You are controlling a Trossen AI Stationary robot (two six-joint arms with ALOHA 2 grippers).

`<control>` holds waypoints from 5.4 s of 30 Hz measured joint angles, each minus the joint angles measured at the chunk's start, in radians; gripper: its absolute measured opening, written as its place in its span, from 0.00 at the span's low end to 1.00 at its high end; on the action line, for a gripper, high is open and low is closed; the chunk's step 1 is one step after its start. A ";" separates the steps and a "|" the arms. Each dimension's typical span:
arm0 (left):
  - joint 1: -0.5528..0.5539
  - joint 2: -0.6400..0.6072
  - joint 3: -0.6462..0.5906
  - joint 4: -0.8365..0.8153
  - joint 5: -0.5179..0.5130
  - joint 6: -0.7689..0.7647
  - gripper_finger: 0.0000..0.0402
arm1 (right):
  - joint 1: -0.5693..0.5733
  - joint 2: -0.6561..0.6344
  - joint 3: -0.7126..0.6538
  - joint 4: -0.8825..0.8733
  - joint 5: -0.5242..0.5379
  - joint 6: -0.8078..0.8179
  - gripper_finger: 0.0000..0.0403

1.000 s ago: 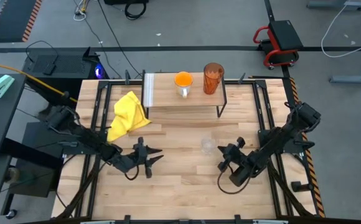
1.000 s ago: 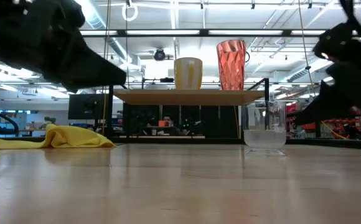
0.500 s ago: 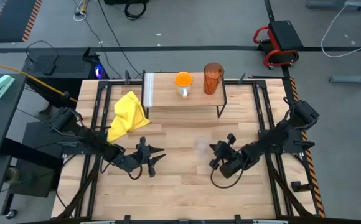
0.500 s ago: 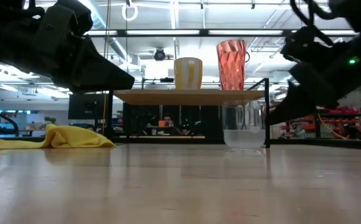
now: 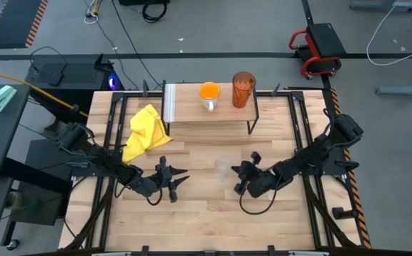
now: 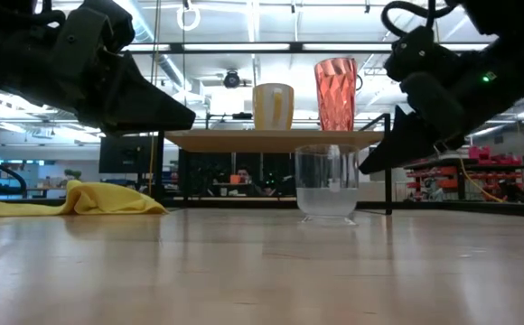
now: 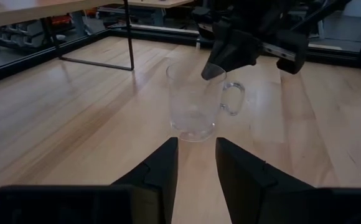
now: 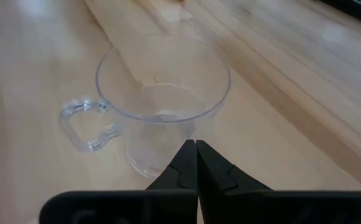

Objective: Stack small to large cups/mugs on shelf
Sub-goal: Put the transparent mug on the shelf

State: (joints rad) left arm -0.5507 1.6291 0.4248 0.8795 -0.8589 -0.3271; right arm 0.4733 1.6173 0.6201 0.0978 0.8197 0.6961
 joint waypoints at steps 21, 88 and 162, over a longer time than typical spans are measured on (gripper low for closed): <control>0.003 0.000 0.000 -0.001 0.000 -0.001 0.29 | -0.139 0.109 0.078 0.168 -0.180 -0.207 0.00; 0.033 0.387 0.052 0.497 0.306 0.085 0.30 | -0.092 0.212 0.286 0.040 -0.175 -0.326 0.02; 0.190 -0.272 0.079 -0.283 0.302 0.207 0.04 | 0.012 0.212 0.285 -0.063 -0.174 -0.270 0.01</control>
State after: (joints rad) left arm -0.3602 1.3567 0.5034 0.5968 -0.5566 -0.1202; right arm 0.4853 1.8294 0.9054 0.0348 0.6461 0.4261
